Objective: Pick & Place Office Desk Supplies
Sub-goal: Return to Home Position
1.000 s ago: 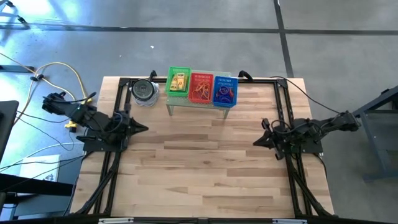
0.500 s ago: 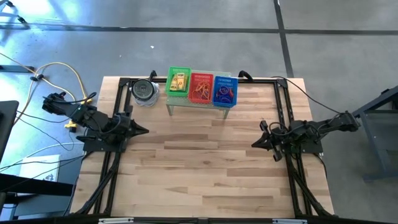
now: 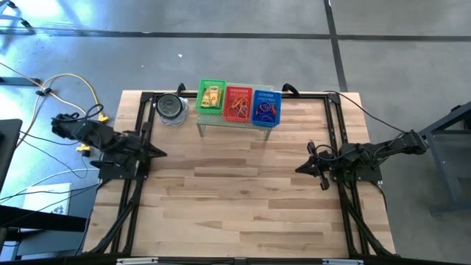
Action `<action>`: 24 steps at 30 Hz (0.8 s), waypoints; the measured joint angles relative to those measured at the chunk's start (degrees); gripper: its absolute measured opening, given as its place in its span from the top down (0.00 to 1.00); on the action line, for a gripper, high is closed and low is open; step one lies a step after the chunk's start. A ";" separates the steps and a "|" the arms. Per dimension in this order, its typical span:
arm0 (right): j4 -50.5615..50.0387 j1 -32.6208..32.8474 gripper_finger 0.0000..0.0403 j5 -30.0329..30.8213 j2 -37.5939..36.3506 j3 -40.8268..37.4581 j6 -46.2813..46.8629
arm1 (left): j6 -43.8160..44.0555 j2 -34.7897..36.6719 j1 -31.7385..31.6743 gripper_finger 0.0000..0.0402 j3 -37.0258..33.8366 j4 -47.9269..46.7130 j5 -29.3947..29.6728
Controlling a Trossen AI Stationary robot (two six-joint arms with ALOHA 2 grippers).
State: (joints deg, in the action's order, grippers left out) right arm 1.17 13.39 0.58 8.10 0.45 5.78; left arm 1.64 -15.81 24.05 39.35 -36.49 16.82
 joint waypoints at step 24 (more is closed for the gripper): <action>-0.11 0.00 0.99 -0.74 0.00 -0.04 0.00 | -0.41 6.99 -1.55 1.00 -26.90 32.93 -17.62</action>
State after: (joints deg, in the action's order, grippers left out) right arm 1.06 13.39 -0.16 8.10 0.40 5.78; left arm 1.23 -8.82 22.50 12.45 -3.56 -0.80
